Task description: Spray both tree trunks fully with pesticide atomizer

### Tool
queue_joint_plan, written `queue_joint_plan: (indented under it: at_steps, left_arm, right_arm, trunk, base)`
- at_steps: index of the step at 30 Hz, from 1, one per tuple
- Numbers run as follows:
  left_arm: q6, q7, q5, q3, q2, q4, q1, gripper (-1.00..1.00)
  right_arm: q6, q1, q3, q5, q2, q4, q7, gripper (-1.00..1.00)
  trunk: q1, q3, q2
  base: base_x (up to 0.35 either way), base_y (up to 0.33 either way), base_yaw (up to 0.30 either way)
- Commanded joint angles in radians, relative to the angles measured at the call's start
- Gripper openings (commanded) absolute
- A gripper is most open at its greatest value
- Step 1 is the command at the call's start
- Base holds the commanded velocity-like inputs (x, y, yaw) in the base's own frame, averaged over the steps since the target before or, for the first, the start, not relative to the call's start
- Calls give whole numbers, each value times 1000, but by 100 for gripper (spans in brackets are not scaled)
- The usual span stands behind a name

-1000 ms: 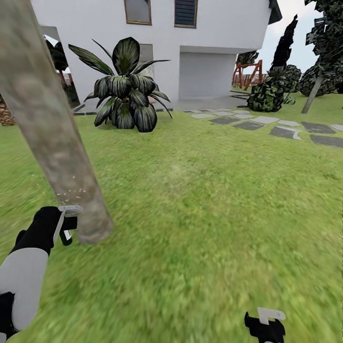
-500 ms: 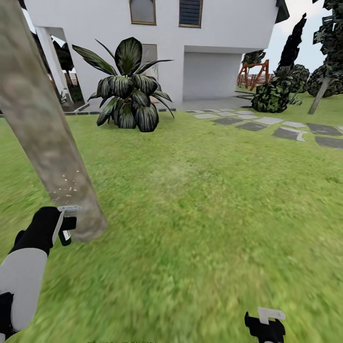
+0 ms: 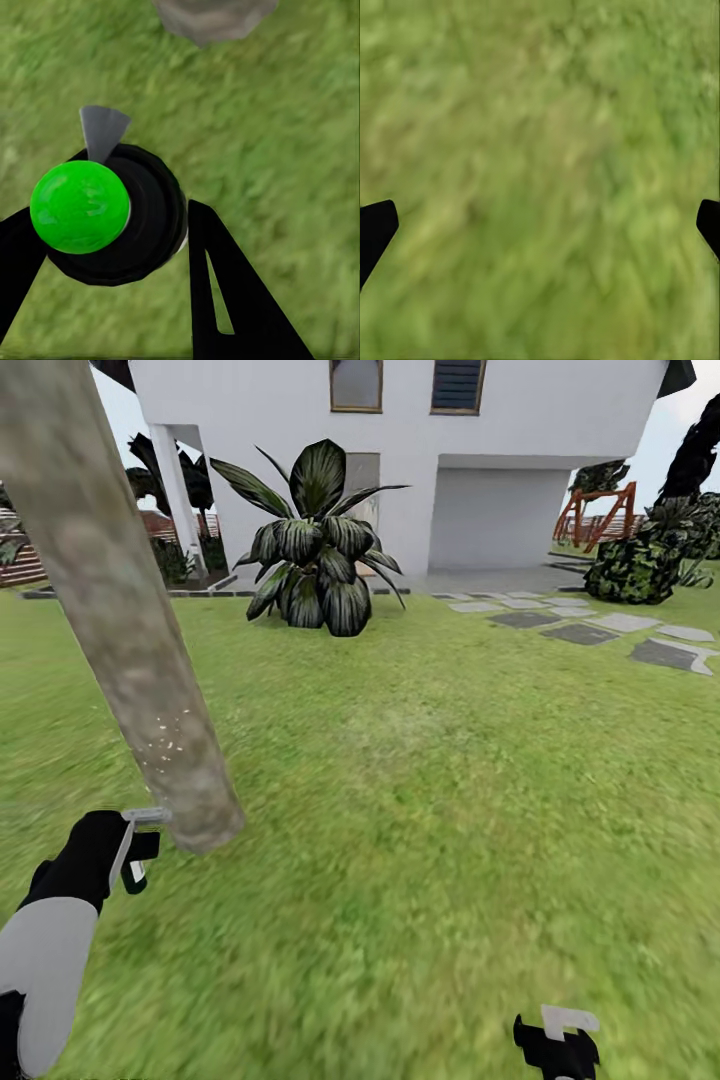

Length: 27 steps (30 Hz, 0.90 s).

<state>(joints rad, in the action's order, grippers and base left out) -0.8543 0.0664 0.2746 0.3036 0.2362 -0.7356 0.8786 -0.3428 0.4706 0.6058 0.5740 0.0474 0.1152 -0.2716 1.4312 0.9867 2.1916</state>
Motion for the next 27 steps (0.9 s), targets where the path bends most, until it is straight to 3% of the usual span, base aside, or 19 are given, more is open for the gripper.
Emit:
queue_joint_plan:
  at_steps: [1, 11, 17, 21, 25, 27]
  left_arm:
    - [-3, 5, 9, 4, 0, -1, -4, -100]
    - [4, -19, 8, 10, 2, -7, -26, -100]
    - [10, -19, 9, 11, 3, -5, -41, -100]
    - [116, -56, 5, 55, 8, -2, -103, -100]
    - [126, -103, -5, 77, -8, -3, -113, -100]
    - [131, -105, -7, 76, -36, -3, -113, -100]
  right_arm:
    - [-4, 1, 8, 10, 0, -2, -3, 100]
    - [-4, 1, 8, 10, 0, -2, -3, 100]
    - [-4, 0, 8, 10, 0, -2, -3, 100]
    - [-4, 1, 8, 10, -2, -3, -4, 100]
    - [-5, 0, 8, 10, -3, -3, -4, 100]
    - [-5, 1, 8, 10, -3, -3, -5, 100]
  trunk:
    - [0, 1, 0]
    - [0, 1, 0]
    - [0, 1, 0]
    - [0, 1, 0]
    - [0, 1, 0]
    - [0, 1, 0]
  base:
    - [156, -265, 222]
    - [213, -214, 34]
    - [327, -25, 22]
    - [332, 0, 248]
    - [121, 0, 274]
    - [19, 0, 275]
